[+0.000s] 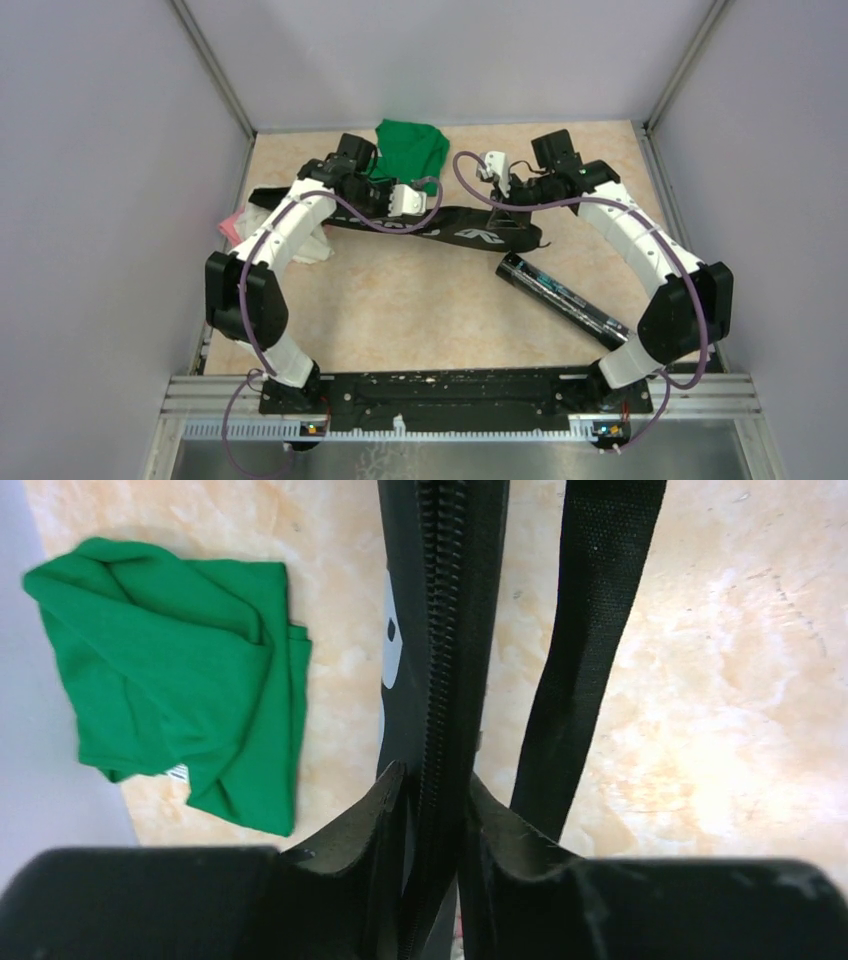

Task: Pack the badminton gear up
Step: Adjust the racket bag at the center of the board.

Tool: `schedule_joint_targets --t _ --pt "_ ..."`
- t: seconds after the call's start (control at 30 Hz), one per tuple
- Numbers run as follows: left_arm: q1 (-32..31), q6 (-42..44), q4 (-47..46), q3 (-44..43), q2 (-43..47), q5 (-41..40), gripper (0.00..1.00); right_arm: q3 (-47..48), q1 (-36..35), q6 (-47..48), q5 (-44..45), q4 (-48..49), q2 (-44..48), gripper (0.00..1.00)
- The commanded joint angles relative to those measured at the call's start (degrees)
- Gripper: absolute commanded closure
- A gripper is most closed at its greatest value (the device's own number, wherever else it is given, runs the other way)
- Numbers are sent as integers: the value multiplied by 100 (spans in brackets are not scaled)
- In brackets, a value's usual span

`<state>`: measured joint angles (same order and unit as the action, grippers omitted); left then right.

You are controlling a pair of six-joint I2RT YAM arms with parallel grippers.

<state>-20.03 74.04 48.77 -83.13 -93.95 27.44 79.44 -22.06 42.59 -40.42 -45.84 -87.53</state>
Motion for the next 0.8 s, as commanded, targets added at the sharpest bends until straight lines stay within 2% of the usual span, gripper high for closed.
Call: schedule_joint_targets --t 0.0,0.1,0.17,0.2,0.27,0.37,0.53,0.63,0.77 --pt "28 -355 255 -117 108 292 73 336 44 -327 -111 520 -46 96" --pt "26 -744 -167 90 323 467 81 414 44 -596 -34 724 -108 86" --pt "27 -1008 -501 247 468 512 96 461 17 -843 9 887 -126 77" --pt "26 -1176 -688 325 525 509 100 466 -1 -994 56 994 -126 73" --pt "26 -1546 -1081 480 669 490 100 482 -76 -1244 149 1219 -118 66" --pt "22 -2134 -1531 584 777 504 100 529 -255 -1672 481 1474 -88 44" --pt "-7 -2840 -1949 644 868 177 100 738 -409 -2334 717 1778 -46 21" --pt "-54 -3127 -2225 825 986 38 100 905 -524 -2814 890 1922 -67 12" --pt "-161 -3268 -2279 991 1162 1 100 925 -683 -3525 1310 2273 -80 11"
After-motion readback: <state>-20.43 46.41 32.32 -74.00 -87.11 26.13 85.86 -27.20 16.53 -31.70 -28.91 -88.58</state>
